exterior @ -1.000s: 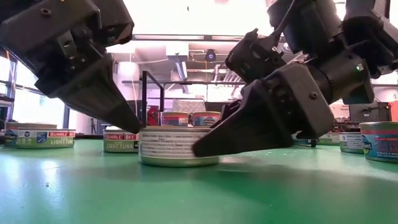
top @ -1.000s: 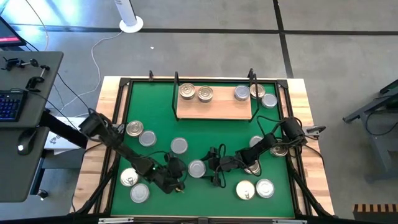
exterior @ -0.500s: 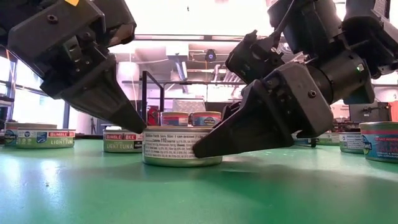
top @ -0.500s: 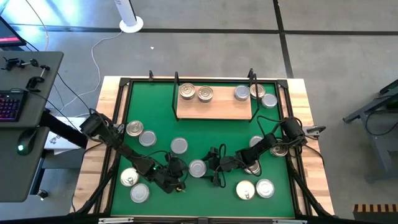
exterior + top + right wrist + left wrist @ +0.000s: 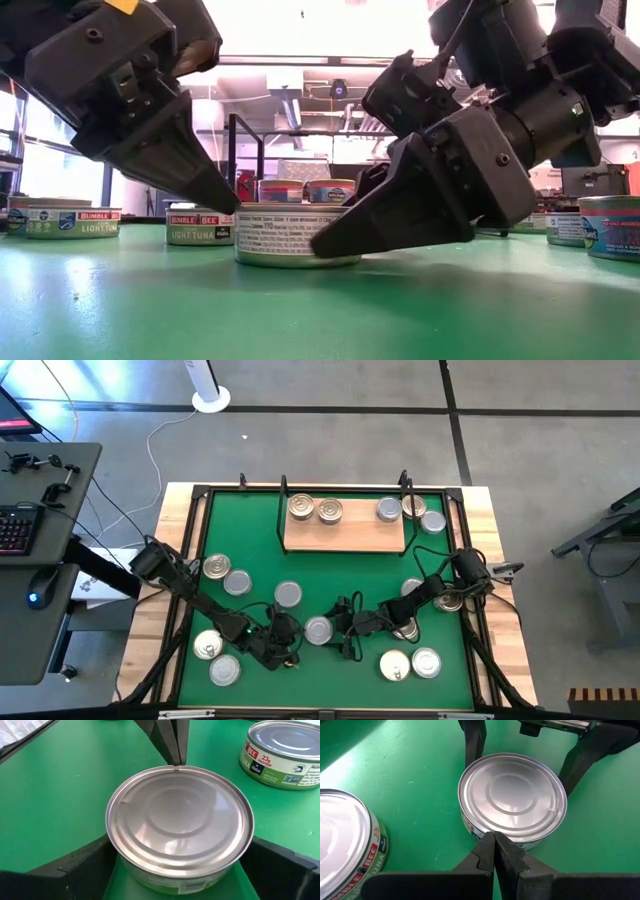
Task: Stack canned seafood by type on shelf
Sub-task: Put the green tuna can on the shelf
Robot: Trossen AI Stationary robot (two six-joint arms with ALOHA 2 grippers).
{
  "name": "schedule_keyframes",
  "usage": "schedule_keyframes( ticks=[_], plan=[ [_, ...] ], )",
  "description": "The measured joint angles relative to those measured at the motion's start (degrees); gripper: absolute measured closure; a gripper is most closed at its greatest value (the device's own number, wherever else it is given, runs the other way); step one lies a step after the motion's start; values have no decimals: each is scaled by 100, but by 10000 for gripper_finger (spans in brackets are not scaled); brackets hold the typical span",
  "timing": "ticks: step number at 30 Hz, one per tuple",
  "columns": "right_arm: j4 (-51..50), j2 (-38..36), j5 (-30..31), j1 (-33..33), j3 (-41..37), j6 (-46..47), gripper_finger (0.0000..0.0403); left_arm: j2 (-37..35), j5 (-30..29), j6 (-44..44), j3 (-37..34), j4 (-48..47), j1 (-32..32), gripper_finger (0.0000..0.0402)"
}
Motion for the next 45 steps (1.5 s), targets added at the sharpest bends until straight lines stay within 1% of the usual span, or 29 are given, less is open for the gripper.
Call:
schedule_keyframes(
  ticks=[7, 20, 24, 31, 39, 42, 45],
  plan=[
    [-85, 2, -12, -15, 11, -152, 8, 1, -21, 1, 0, 80, 4, 402],
    [0, 0, -8, -7, 11, -144, 8, 1, -31, 14, 0, 103, 42, 402],
    [-51, 0, -25, -7, 11, -149, 8, 1, -48, 158, 0, 120, 52, 402],
    [-206, -19, 16, 27, 11, -106, 10, 6, -96, 162, 0, 159, 66, 402],
    [-368, -26, 266, 178, 31, 13, 13, 14, -262, 165, 0, 193, 74, 402],
    [-382, -28, 570, 257, 42, 71, 13, 32, -470, 165, 0, 199, 109, 402],
    [-489, -111, 752, 335, 66, 53, 13, 43, -602, 214, 8, 295, 154, 401]
  ],
)
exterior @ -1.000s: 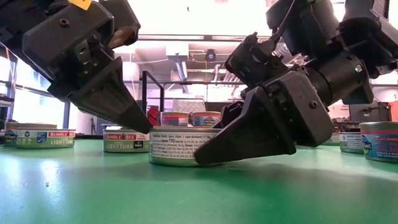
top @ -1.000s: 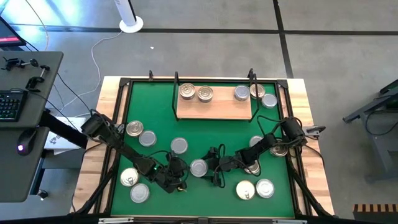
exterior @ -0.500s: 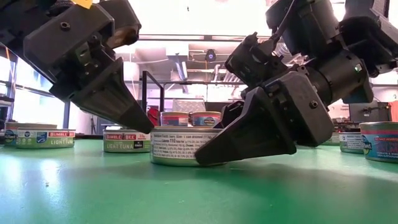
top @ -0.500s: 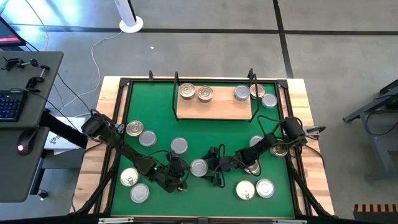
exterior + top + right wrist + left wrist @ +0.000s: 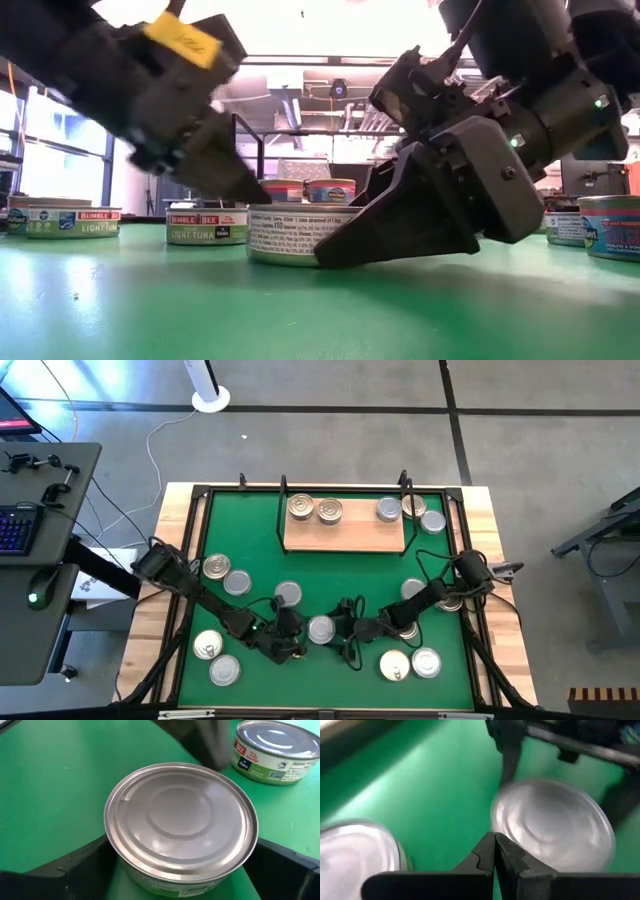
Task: Stack canned seafood by type on shelf
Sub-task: Put the green tuna can on the shelf
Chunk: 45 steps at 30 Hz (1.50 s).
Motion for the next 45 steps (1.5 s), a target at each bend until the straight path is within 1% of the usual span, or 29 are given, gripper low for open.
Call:
schedule_keyframes(
  ticks=[2, 4, 7, 11, 14, 18, 21, 25, 29, 30, 36, 39, 42, 45],
  plan=[
    [-147, -90, 147, 59, 1, 28, 14, -21, -7, 162, 27, 57, 3, 401],
    [-266, -165, 420, 129, 1, 156, 16, -89, 9, 315, 25, 7, -6, 401],
    [-517, -186, 754, 235, 0, 463, 24, -279, 118, 380, 25, -298, -16, 401],
    [-669, -186, 1012, 358, -3, 848, 29, -625, 196, 40, 17, -1090, -101, 401],
    [-703, -189, 1187, 451, -10, 1017, 30, -726, 297, -208, 14, -1440, -210, 401],
    [-862, -349, 1498, 521, -23, 1049, 31, -536, 478, -83, 12, -1103, -272, 401],
    [-899, -510, 1650, 536, -23, 1049, 32, -268, 471, 73, 5, -546, -179, 401],
    [-1067, -542, 1903, 618, -25, 1111, 33, -32, 451, 232, 5, -143, -38, 401],
    [-1322, -555, 1808, 689, -27, 1304, 34, 67, 501, 253, 5, -4, 41, 401],
    [-1367, -555, 1701, 695, -28, 1309, 34, 82, 525, 291, 3, -8, 45, 401],
    [-1391, -557, 534, 460, -29, 1445, 34, 261, 880, 665, 0, 603, 111, 401],
    [-1418, -576, -113, 278, -31, 1584, 33, 278, 989, 696, -6, 648, 140, 401],
    [-1423, -585, -255, 222, -31, 1464, 32, 281, 1012, 699, -7, 675, 174, 401],
    [-1261, -565, -117, 226, -37, 1195, 31, 284, 1011, 690, -12, 714, 214, 401]
  ],
)
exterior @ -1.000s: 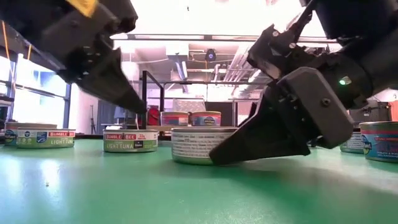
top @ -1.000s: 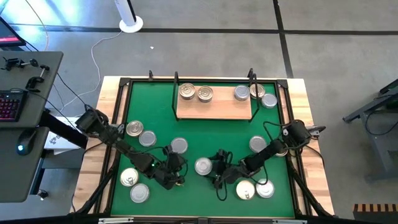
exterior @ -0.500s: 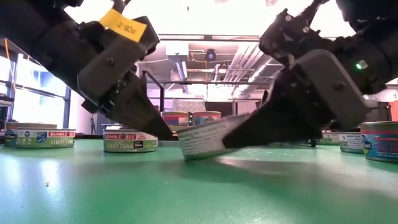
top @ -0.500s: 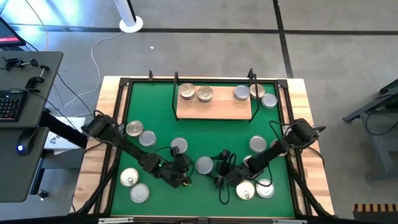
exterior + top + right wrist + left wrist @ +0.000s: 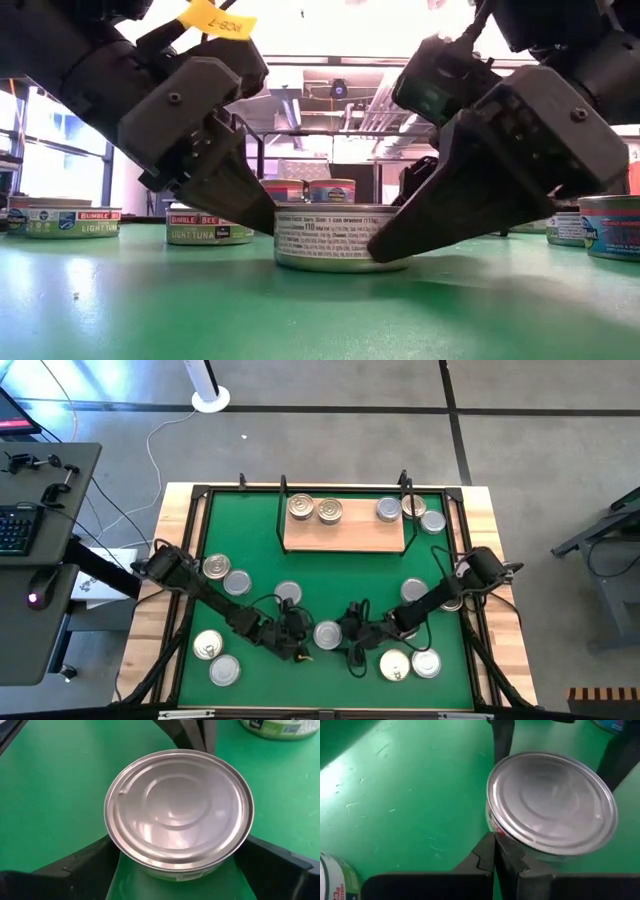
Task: Stack canned seafood by type on shelf
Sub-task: Put the green tuna can on the shelf
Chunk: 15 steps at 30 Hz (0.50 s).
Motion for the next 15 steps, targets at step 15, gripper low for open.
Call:
schedule_keyframes(
  ticks=[15],
  plan=[
    [201, 222, 1856, 324, 7, 451, 60, -743, -387, 23, 26, -1201, 137, 401]
  ],
)
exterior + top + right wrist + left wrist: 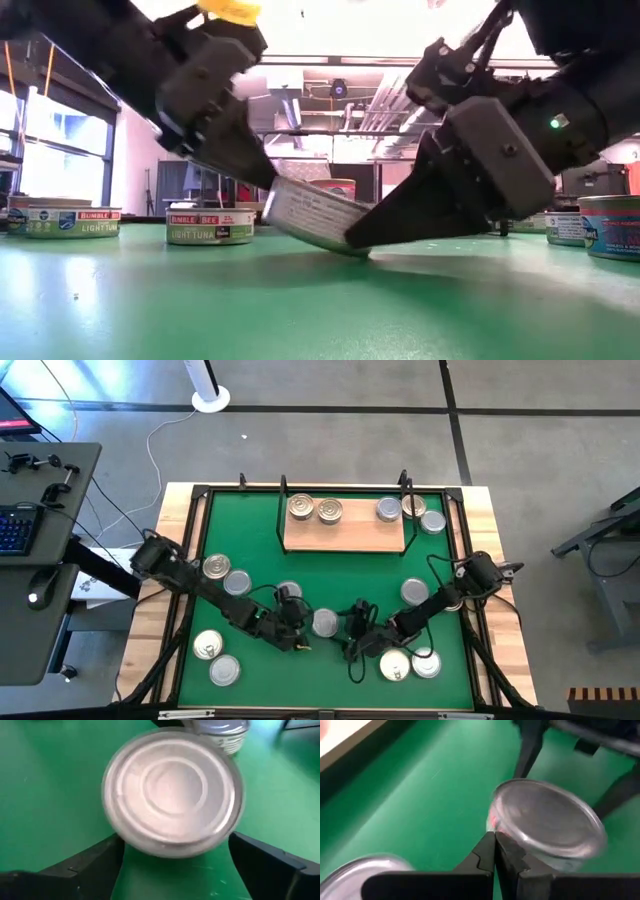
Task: Stack canned seafood by type on shelf
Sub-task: Put the green tuna can on the shelf
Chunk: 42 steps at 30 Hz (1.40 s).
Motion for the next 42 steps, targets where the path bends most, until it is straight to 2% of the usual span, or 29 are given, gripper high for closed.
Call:
schedule_keyframes(
  ticks=[5, 9, 18, 22, 26, 30, 33, 38, 42],
  plan=[
    [-365, -14, 201, 131, 2, 314, 93, -247, 5, -226, -2, -577, -131, 401],
    [-549, -15, 44, 133, 2, 428, 102, -176, 57, -411, -4, -634, -219, 401],
    [-495, -42, -272, -56, 7, -318, 102, -133, 63, -486, -9, -643, -256, 401],
    [-597, -167, -661, -157, 7, -473, 85, -131, 68, -484, -9, -650, -254, 401],
    [-988, -346, -876, -294, 70, -27, 55, -129, 70, -487, -11, -647, -254, 401],
    [-1262, -348, -1183, -337, 223, -203, 38, -127, 70, -486, -11, -632, -252, 401],
    [-1024, -348, -1441, -359, 232, -489, 37, -125, 110, -486, -11, -629, -252, 401],
    [101, -349, -1104, -320, -99, -748, 36, -125, 412, -539, -13, -608, -252, 401],
    [432, -318, -1109, -404, -197, -758, 36, -97, 577, -576, -13, -598, -256, 401]
  ],
)
